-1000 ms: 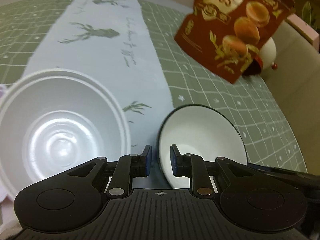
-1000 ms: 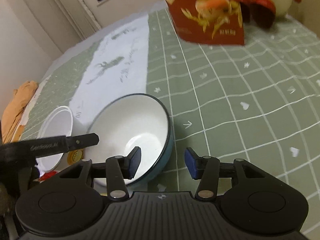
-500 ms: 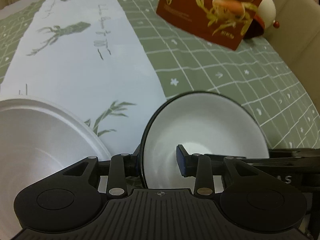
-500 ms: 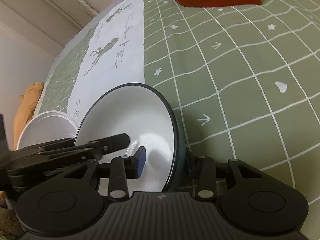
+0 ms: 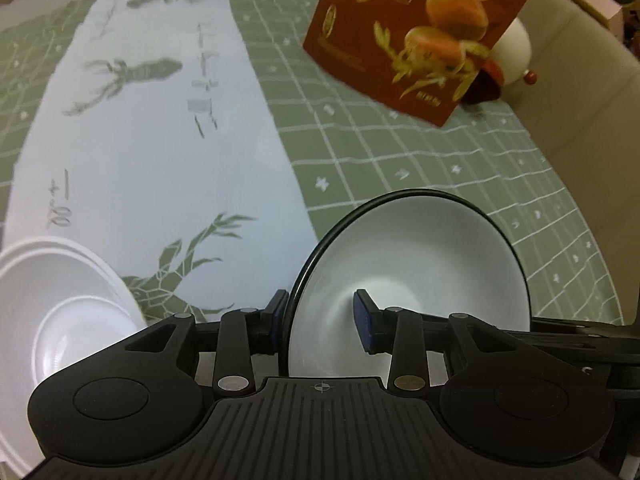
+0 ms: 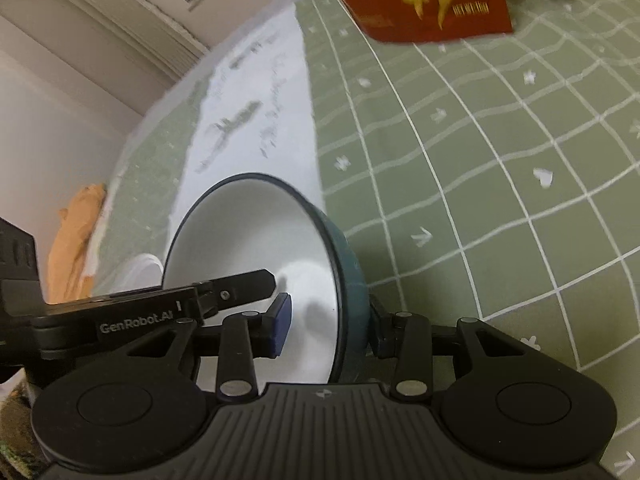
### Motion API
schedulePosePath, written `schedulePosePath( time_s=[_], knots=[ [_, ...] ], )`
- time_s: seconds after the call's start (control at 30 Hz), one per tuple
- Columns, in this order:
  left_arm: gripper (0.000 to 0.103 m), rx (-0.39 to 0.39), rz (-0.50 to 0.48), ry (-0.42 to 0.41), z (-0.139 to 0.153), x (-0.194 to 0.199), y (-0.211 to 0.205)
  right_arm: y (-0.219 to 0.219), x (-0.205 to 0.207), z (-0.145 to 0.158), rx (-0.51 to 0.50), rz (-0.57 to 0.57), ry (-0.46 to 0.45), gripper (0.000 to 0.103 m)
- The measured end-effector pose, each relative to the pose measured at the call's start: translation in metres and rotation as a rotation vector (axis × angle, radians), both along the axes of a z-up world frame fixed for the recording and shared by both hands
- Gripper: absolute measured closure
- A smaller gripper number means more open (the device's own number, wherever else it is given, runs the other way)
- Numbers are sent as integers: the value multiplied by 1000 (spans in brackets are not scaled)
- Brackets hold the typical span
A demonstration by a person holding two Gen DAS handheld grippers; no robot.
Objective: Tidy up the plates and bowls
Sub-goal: 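Close both grippers on the rim of the blue bowl, then lift the blue bowl with both grippers and lower it into the cream bowl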
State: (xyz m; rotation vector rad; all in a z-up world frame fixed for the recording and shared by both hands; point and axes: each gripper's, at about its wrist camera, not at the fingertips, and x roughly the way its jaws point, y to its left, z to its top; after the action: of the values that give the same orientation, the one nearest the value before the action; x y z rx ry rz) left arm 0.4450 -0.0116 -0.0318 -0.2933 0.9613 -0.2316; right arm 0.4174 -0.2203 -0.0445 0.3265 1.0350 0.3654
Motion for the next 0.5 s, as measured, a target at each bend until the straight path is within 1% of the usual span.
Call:
schedulePosePath(
  time_s=[0.13, 0.27, 0.37, 0.4, 0.5],
  knots=[
    [65, 1, 11, -41, 25, -27, -2, 2, -21, 25, 6, 18, -38, 63],
    [63, 15, 26, -78, 39, -64, -9, 2, -46, 39, 25, 38, -44, 63],
    [62, 27, 44, -97, 37, -93, -13, 1, -71, 44, 25, 55, -46, 63],
    [60, 24, 51, -94, 34, -101, -14, -1, -80, 45, 22, 61, -45, 63],
    [59, 8, 73, -72, 21, -127, -19, -2, -103, 39, -1, 75, -32, 62]
  ],
)
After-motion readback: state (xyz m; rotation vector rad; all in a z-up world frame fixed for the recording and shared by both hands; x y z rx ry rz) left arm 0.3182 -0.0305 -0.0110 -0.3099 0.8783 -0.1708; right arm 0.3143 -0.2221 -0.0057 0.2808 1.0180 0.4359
